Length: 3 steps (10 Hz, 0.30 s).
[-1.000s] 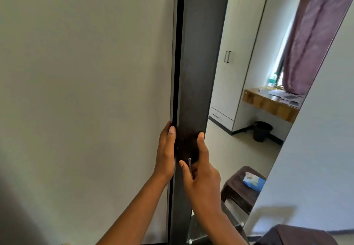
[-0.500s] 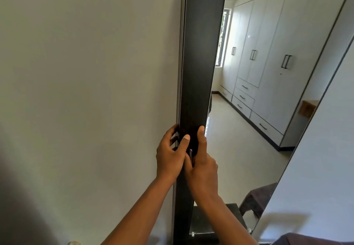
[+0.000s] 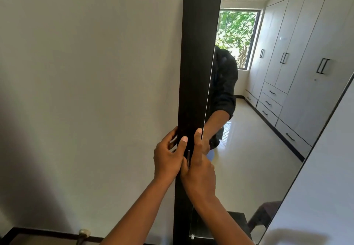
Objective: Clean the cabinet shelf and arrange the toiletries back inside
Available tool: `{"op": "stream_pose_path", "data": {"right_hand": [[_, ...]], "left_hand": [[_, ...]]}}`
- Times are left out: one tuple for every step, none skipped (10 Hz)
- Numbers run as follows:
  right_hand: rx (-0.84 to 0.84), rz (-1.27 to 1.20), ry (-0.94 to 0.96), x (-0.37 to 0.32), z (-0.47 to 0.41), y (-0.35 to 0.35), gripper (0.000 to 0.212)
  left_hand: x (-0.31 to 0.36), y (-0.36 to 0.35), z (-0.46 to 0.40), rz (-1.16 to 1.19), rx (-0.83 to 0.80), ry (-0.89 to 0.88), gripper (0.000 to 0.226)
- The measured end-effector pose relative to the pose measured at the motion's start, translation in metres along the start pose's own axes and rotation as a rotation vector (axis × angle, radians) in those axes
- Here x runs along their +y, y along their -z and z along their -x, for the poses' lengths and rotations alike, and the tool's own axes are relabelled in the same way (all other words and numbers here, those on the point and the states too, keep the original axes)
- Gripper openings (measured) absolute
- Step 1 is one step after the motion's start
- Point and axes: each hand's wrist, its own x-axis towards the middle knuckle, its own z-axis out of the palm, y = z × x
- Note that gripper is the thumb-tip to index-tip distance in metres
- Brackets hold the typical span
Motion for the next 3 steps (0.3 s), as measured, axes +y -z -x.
{"op": "stream_pose_path", "data": {"right_hand": [[-0.049,0.086,0.033,-0.008,-0.001,0.018,0.084],[0.036,0.121,0.122,-0.023,-0.014,0.049,0.054],[0.131,0.051,0.225,-0.043,-0.031,0.072,0.013]], "left_hand": [[-0.002,0.0,-0.001,-0.01,-0.025,-0.015,0.049],[0.005,0.004,-0.003,-0.056,-0.022,-0.033,0.054],[0.015,0.013,-0.002,-0.109,0.083,-0.096,0.053]]}}
